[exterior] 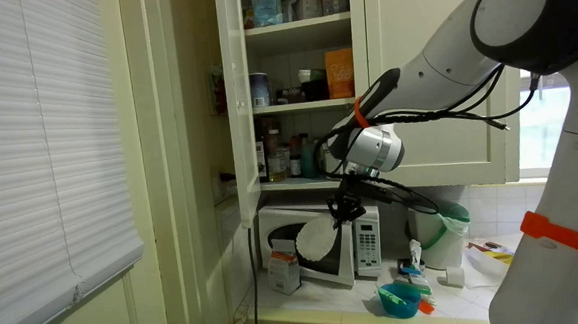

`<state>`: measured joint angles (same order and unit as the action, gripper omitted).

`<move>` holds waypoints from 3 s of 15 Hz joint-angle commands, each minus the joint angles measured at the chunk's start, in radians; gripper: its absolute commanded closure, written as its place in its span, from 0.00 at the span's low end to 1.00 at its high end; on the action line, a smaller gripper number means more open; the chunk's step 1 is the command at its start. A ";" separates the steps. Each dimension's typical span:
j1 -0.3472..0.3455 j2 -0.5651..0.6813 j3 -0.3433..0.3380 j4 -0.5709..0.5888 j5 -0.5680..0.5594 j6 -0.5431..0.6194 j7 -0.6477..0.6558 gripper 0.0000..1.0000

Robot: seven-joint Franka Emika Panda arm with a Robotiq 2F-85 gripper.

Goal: Move the blue bowl to the right, put the white bowl on the counter then put the green bag inside the white bowl

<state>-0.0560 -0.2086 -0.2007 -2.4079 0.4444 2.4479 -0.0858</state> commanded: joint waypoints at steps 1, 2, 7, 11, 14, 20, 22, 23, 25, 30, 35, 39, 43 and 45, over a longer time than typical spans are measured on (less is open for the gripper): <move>0.001 0.095 0.000 0.035 0.063 0.018 -0.034 1.00; -0.002 0.118 0.003 0.041 0.071 0.027 -0.033 1.00; -0.019 0.219 0.025 0.073 0.067 0.065 -0.021 1.00; -0.029 0.299 0.049 0.101 0.041 0.103 0.005 1.00; -0.036 0.350 0.067 0.117 0.032 0.136 0.023 1.00; -0.048 0.409 0.100 0.137 0.034 0.160 0.042 1.00; -0.050 0.421 0.105 0.142 0.024 0.166 0.056 1.00; -0.049 0.424 0.105 0.143 0.015 0.168 0.063 1.00; -0.048 0.428 0.105 0.140 -0.004 0.178 0.081 0.74; -0.043 0.412 0.101 0.127 -0.063 0.171 0.125 0.44; -0.040 0.376 0.101 0.111 -0.095 0.138 0.177 0.07; -0.025 0.326 0.080 0.075 -0.188 0.095 0.294 0.00; -0.019 0.266 0.062 0.027 -0.335 0.055 0.453 0.00; -0.027 0.227 0.060 -0.002 -0.395 0.028 0.504 0.00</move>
<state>-0.0898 0.1002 -0.1231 -2.3443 0.1427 2.5226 0.3213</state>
